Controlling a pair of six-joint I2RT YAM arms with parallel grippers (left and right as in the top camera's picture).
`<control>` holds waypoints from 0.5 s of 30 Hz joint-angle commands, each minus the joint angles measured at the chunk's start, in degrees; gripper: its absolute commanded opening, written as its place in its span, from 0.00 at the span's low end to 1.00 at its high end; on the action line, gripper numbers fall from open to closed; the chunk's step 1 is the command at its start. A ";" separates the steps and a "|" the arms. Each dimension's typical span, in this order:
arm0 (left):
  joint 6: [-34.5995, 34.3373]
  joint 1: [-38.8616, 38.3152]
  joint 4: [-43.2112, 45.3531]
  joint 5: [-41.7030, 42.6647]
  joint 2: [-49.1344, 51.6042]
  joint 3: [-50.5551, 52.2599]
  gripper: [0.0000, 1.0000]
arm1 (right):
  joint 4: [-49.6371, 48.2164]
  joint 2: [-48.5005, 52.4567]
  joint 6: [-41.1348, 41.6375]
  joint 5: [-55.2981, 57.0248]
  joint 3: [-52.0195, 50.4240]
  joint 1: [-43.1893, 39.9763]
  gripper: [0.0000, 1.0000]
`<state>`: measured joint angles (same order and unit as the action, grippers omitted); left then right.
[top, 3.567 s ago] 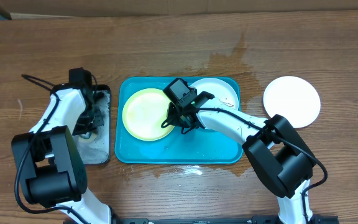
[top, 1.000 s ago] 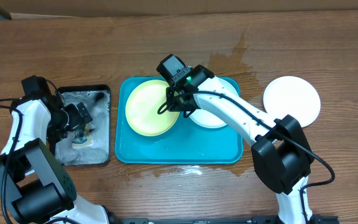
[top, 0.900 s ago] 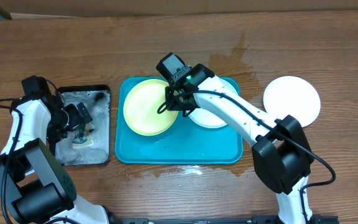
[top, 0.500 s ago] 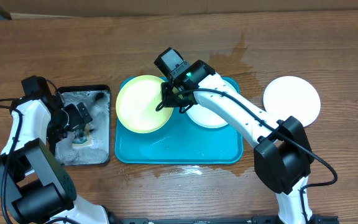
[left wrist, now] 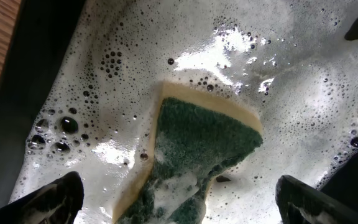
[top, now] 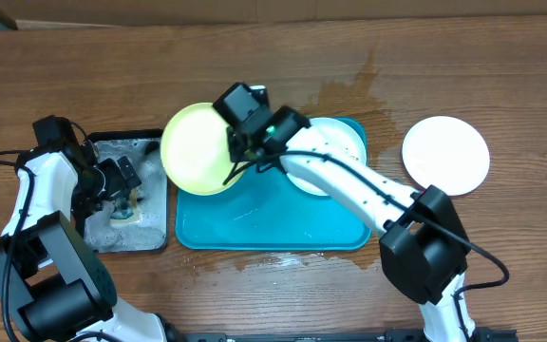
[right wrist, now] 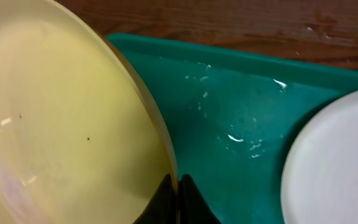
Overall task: Clean dirty plates on tray and stack at the side
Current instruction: 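Lift the yellow plate off the tray with the right gripper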
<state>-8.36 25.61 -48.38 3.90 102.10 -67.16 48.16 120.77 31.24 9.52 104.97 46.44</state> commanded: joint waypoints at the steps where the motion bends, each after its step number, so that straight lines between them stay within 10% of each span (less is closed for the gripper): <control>1: 1.09 -0.13 0.04 0.59 -1.18 -0.57 1.00 | -2.36 0.44 -0.24 3.58 2.05 2.12 0.04; 15: 1.09 -0.13 0.04 0.59 -1.18 -0.57 1.00 | -11.26 2.54 -0.24 6.51 2.03 5.75 0.04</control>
<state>-8.38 25.61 -48.38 3.90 102.10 -67.16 38.20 121.27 31.22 15.03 105.01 51.77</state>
